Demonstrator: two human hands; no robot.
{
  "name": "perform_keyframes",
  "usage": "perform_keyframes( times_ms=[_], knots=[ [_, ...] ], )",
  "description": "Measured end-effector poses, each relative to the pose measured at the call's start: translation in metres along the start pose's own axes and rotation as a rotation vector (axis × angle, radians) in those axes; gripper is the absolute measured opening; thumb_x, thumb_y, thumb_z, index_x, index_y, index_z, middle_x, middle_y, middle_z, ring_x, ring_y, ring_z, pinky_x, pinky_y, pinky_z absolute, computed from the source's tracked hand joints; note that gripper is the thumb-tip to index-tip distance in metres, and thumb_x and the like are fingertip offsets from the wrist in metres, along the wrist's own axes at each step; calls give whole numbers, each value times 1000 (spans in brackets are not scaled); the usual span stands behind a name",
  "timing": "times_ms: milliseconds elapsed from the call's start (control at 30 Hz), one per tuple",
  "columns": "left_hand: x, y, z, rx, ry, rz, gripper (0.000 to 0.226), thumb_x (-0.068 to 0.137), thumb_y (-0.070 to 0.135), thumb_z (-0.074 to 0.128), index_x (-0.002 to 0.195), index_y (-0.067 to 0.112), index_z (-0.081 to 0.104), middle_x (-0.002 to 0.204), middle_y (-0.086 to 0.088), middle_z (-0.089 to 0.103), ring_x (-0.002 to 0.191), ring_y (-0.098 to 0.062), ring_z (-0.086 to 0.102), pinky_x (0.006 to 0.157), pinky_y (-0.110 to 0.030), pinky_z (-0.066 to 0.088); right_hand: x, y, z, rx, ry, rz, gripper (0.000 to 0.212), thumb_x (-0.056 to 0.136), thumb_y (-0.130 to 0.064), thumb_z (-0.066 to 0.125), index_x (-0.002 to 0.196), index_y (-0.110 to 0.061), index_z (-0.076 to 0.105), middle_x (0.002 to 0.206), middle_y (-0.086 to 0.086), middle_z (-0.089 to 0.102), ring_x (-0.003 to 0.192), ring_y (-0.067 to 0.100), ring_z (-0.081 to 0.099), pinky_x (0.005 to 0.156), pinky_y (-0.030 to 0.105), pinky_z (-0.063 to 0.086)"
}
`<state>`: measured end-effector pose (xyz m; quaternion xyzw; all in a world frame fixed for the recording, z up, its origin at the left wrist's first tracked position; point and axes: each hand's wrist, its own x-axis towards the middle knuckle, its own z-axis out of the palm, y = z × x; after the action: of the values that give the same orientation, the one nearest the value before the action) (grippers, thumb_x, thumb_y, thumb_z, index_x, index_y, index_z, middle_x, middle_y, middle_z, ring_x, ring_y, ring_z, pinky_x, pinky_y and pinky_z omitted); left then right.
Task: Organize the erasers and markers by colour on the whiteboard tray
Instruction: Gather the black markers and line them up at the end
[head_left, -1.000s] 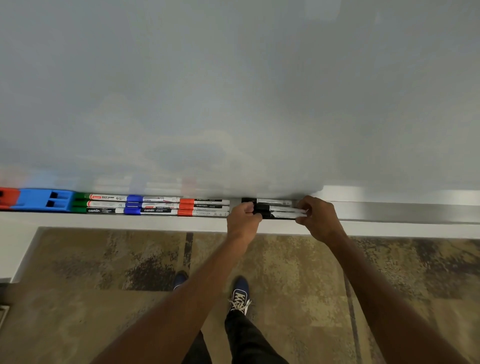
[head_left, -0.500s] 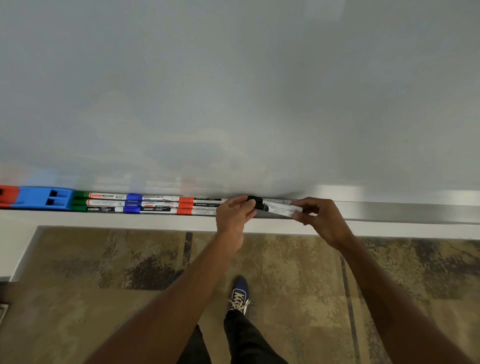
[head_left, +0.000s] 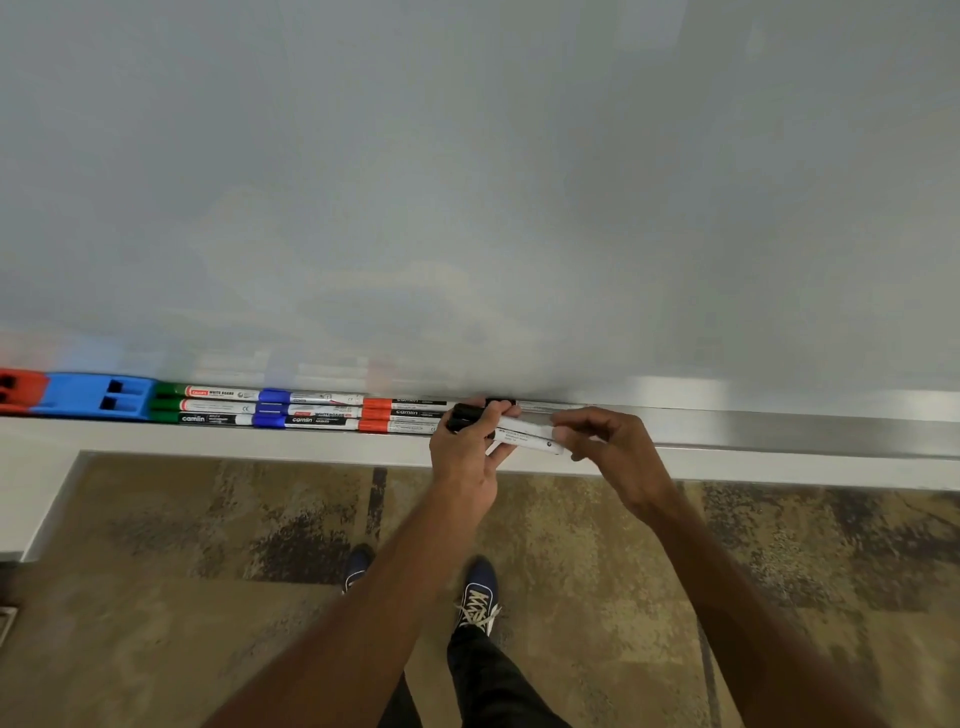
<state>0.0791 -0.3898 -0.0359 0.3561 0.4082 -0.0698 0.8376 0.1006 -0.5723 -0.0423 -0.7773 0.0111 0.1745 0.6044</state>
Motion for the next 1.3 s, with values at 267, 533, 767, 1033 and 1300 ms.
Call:
perform_keyframes(
  times_ms=[267, 533, 767, 1033, 1300],
  knots=[
    [-7, 9, -15, 56, 53, 94, 44, 85, -10, 68, 121, 12, 55, 105, -29, 71, 88, -34, 73, 73, -42, 63, 19, 21, 7, -1117, 188, -449, 30, 75, 7, 69, 101, -8, 73, 99, 9, 74, 92, 33, 66, 73, 38, 54],
    [-9, 10, -25, 141, 27, 116, 36, 90, -4, 65, 123, 10, 59, 107, -26, 73, 94, -35, 74, 77, -45, 62, 26, 20, 15, -1140, 128, -376, 20, 78, 0, 69, 97, -9, 72, 98, 7, 69, 96, 30, 62, 73, 38, 51],
    [-5, 8, -26, 96, 30, 64, 41, 87, -5, 69, 121, 18, 62, 99, -17, 77, 102, -32, 73, 89, -54, 58, 12, 4, 23, 34, 124, 90, 12, 89, -8, 69, 101, -7, 73, 94, 13, 68, 88, 32, 69, 74, 40, 62],
    [-2, 4, -15, 29, 113, 36, 55, 85, -11, 68, 126, 24, 64, 121, -15, 68, 105, -31, 71, 77, -47, 61, -2, 4, 36, 526, 104, 358, 15, 95, -6, 60, 106, 1, 67, 96, 18, 70, 93, 34, 69, 82, 52, 55],
    [-1, 6, -7, 31, 102, 56, 38, 85, -9, 68, 104, 24, 70, 121, -17, 67, 112, -35, 65, 79, -48, 60, -6, -1, 38, 531, 50, 321, 11, 93, -4, 63, 101, 1, 69, 91, 15, 70, 80, 29, 72, 76, 45, 62]
  ],
)
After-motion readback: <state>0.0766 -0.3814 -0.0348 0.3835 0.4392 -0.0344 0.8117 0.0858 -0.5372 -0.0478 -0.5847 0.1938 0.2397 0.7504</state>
